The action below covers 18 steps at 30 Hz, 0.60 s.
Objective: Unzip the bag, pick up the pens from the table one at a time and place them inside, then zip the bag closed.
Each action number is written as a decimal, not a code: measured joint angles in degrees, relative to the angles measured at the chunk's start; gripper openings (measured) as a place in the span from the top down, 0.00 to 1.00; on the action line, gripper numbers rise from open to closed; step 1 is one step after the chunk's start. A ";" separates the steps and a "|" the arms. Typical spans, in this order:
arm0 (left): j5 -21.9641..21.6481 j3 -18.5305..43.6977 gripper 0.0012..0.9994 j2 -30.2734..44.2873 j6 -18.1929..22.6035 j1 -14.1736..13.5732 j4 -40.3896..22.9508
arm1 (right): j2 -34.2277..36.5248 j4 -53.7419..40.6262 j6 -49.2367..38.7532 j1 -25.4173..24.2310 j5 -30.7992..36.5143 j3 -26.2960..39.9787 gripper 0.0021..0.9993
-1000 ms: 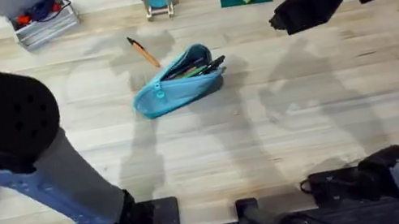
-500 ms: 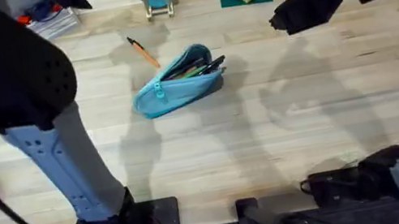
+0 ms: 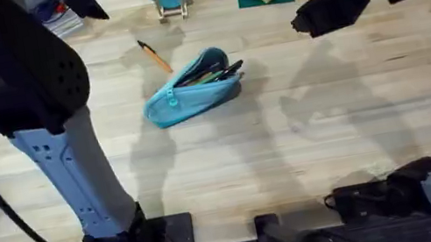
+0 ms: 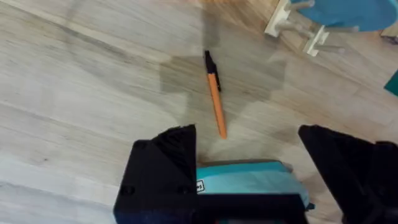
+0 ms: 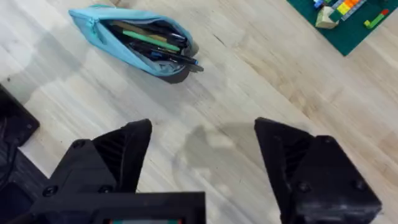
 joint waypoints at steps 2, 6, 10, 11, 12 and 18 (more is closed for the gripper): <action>0.00 -1.71 0.00 0.00 0.01 -0.22 0.69 | 0.00 0.00 0.00 0.00 0.00 0.00 0.00; 0.00 -6.75 0.01 0.02 -0.02 -0.35 3.04 | 0.00 0.01 0.00 0.00 0.00 0.00 0.00; 0.02 -16.23 0.00 0.02 -1.53 -0.42 9.52 | 0.00 0.02 0.00 0.00 0.00 0.00 0.00; 0.00 -17.09 0.00 0.00 -1.59 -0.53 10.62 | 0.00 0.02 0.00 0.00 0.00 0.00 0.00; 0.01 -17.80 0.00 0.02 -1.77 -0.61 11.73 | 0.00 0.02 0.00 0.00 0.00 0.00 0.00; 0.02 -21.07 0.00 0.00 -3.07 -2.25 16.14 | 0.00 0.02 -0.04 0.00 -0.02 0.00 0.00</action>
